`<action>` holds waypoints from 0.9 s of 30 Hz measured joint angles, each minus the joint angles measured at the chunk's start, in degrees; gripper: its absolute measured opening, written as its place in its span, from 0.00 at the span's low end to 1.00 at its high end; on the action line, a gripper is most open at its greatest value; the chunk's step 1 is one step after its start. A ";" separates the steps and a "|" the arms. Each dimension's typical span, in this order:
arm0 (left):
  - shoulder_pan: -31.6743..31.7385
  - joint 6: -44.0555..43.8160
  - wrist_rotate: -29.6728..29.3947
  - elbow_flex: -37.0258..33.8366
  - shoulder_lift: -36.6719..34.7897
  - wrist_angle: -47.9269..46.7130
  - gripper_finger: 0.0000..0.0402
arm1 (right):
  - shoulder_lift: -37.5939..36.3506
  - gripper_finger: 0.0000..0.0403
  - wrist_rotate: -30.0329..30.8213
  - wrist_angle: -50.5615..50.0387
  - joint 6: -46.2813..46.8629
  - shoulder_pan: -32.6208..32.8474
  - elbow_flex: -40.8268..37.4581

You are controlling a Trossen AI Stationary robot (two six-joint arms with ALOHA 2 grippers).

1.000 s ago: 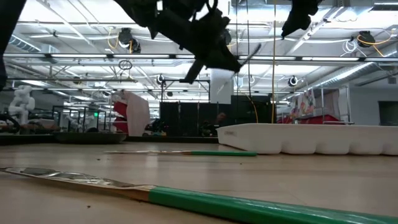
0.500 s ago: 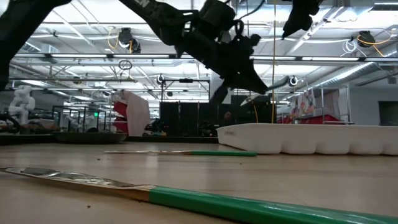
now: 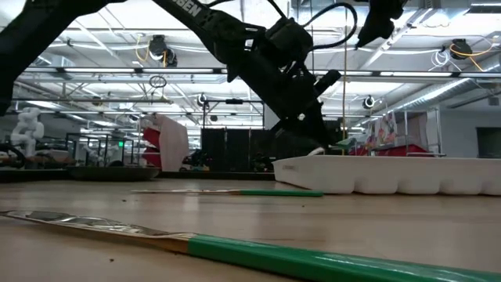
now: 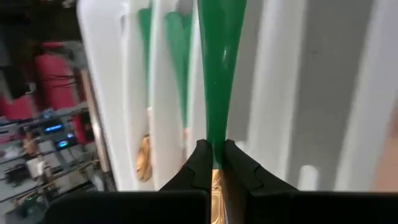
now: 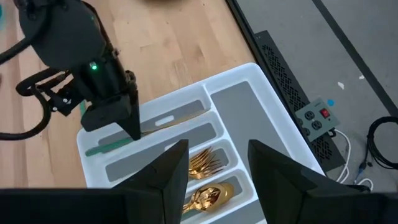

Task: Sort silverware
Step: Put the green knife into the white silverware organizer

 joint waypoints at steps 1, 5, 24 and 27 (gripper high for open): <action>-0.06 -0.14 0.00 0.00 0.00 1.51 0.03 | 0.00 0.40 0.00 0.00 0.02 0.00 0.00; -0.33 -0.20 0.22 0.00 -0.07 4.91 0.03 | 0.00 0.40 -0.02 0.00 0.08 0.00 0.00; -1.06 -3.35 -2.61 0.01 4.52 7.70 0.03 | 0.00 0.40 -0.03 0.01 0.18 0.00 0.00; -0.85 -3.34 -2.55 0.00 4.52 7.65 0.03 | 0.00 0.40 -0.02 0.04 -0.22 0.00 0.00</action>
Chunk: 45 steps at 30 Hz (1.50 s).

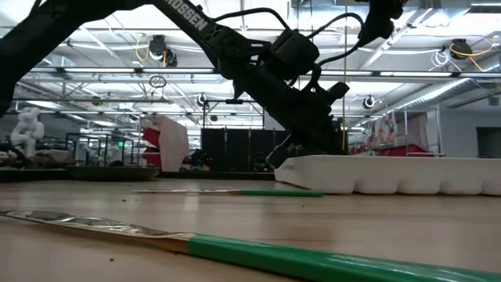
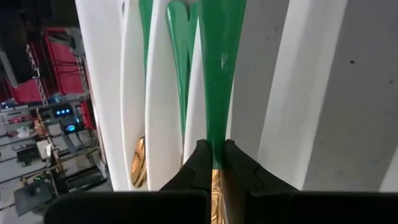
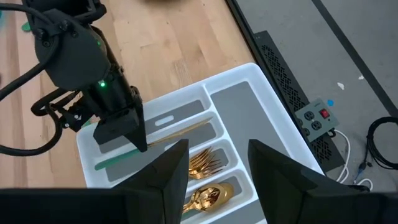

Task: Sort silverware
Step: Put the green knife into the white silverware organizer, then adjust the white silverware organizer

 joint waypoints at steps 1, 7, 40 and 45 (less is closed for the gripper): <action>0.00 -0.02 0.04 0.02 0.00 0.02 0.03 | 0.00 0.40 0.00 0.00 -0.15 0.00 0.00; -0.08 0.15 1.99 0.00 0.00 -0.17 0.04 | 0.00 0.40 0.00 0.00 -0.39 0.00 0.00; -1.37 -6.29 -9.51 0.97 -2.59 14.27 0.16 | 0.00 0.40 0.03 -0.02 -0.86 0.00 0.00; -0.65 -23.37 -24.90 6.48 -7.05 14.01 0.16 | 0.00 0.40 3.13 0.00 -1.29 -0.45 0.00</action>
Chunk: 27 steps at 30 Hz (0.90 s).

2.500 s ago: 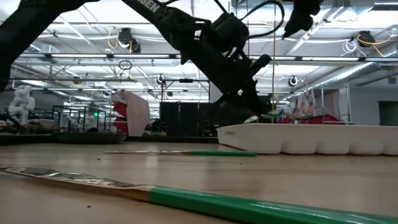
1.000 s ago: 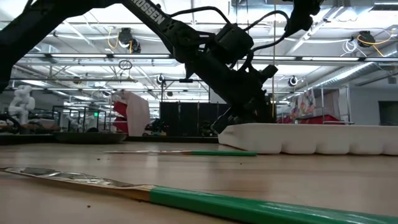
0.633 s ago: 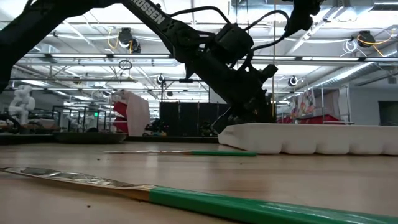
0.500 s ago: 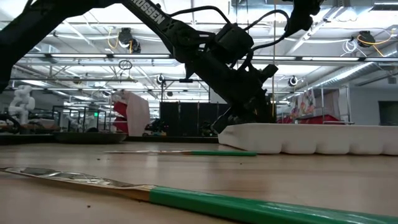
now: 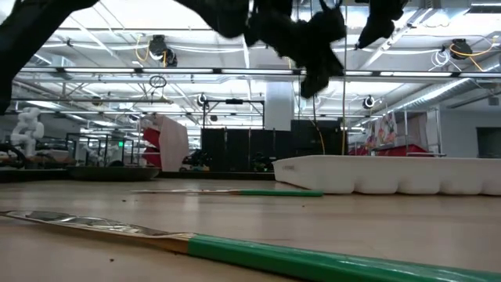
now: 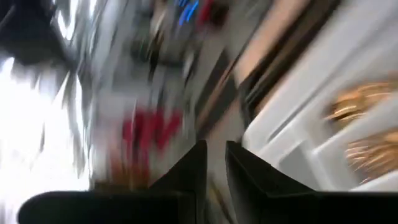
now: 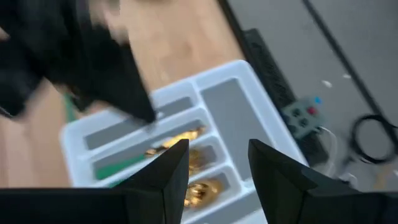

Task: Sort silverware
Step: Adjust the white silverware organizer

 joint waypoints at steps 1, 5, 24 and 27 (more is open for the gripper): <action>0.57 -5.87 -4.71 1.22 -0.85 -1.49 0.16 | 0.00 0.40 1.41 0.02 0.00 -0.03 0.00; 6.39 -41.04 -15.78 3.66 -5.41 -21.22 0.16 | 0.00 0.40 4.13 0.09 0.00 -0.42 0.00; 22.21 -95.34 7.19 0.82 1.25 -35.79 0.13 | 0.00 0.40 4.20 0.04 1.96 -0.38 0.00; 21.62 -97.32 7.58 0.82 1.98 -34.52 0.13 | 0.00 0.40 4.20 0.04 1.97 -0.38 0.00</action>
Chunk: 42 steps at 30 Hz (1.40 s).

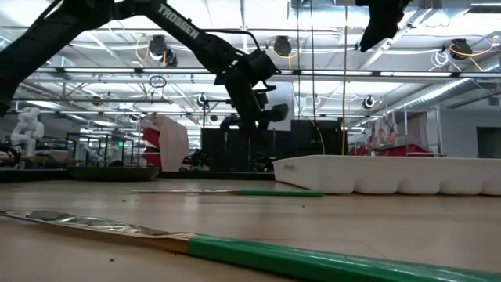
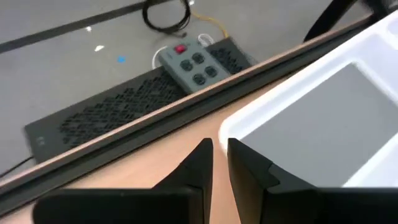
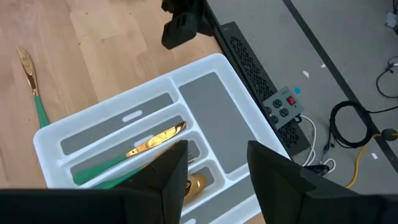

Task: Sort silverware
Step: Adjust the white silverware organizer

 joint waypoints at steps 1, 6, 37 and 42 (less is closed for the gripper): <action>-0.11 -0.86 -0.06 0.14 0.15 0.10 0.13 | 0.00 0.40 0.00 0.00 0.00 0.00 0.00; -0.05 -8.05 2.95 0.31 0.85 -2.14 0.13 | 0.00 0.40 0.00 0.00 -0.02 0.00 0.00; -0.52 -18.89 7.46 2.69 3.60 -5.64 0.13 | 0.00 0.40 -2.78 0.00 0.20 0.13 0.00; -0.52 -19.75 8.28 2.63 3.67 -5.92 0.13 | 0.00 0.40 -3.04 0.00 0.20 0.13 0.00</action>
